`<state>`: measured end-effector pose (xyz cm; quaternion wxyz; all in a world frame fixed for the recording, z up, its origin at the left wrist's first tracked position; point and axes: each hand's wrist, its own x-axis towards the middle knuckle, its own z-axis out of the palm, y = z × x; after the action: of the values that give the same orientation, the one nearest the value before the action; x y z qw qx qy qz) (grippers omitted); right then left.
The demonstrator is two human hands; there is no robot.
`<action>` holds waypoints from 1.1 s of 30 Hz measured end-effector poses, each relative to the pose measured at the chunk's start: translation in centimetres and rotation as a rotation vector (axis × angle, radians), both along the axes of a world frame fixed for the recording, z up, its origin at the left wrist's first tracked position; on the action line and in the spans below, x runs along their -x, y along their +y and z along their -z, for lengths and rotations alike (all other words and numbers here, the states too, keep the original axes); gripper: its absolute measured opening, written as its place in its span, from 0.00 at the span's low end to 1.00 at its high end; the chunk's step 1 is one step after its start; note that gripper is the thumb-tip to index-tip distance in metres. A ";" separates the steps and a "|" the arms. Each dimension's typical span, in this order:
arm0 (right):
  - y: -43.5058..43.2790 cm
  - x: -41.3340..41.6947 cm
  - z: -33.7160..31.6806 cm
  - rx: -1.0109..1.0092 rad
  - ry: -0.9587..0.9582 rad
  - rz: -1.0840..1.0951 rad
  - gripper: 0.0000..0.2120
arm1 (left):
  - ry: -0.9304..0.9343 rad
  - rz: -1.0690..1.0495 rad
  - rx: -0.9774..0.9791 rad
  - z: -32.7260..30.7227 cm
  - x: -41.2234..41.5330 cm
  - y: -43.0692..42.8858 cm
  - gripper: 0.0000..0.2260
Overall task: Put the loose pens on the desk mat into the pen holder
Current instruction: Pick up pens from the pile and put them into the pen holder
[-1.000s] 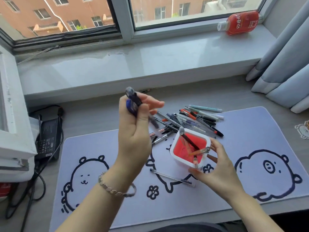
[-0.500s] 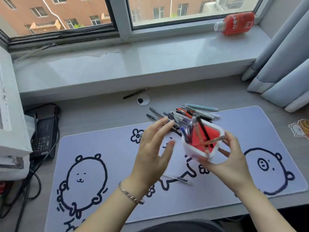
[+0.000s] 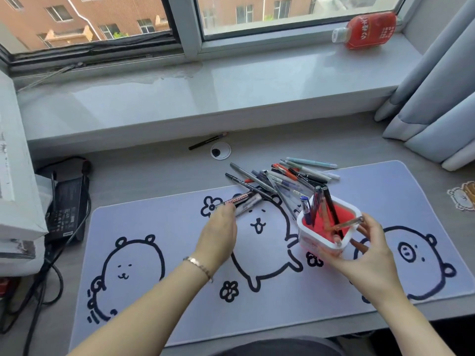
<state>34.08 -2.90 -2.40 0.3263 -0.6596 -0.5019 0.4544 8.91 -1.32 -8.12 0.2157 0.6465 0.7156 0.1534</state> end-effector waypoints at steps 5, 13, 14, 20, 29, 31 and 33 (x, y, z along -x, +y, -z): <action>0.2 0.9 0.1 0.013 -0.020 -0.043 0.42 | 0.157 0.106 0.052 -0.2 -0.5 4.2 0.09; 0.5 1.9 -0.2 0.024 -0.018 -0.093 0.39 | 0.397 0.231 0.134 0.4 -1.8 2.7 0.17; 0.5 2.0 0.0 0.028 -0.019 -0.098 0.38 | 0.354 0.179 0.180 0.3 -1.6 2.2 0.14; 0.2 2.4 0.7 0.034 -0.052 -0.151 0.40 | 0.471 0.151 0.368 -0.3 0.8 -0.3 0.08; -0.2 2.6 0.4 0.040 -0.071 -0.168 0.40 | 0.236 0.170 0.600 -6.0 4.5 -2.1 0.06; -0.3 2.7 0.3 0.038 -0.077 -0.168 0.40 | 0.225 0.147 0.571 -7.1 4.5 -2.2 0.06; -0.4 2.7 0.2 0.039 -0.076 -0.166 0.40 | 0.094 0.064 0.459 -7.9 4.3 -2.2 0.08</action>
<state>31.37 -3.27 -2.57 0.2552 -0.6386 -0.5579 0.4644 4.63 -3.47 -0.25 0.3283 0.6093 0.7201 -0.0503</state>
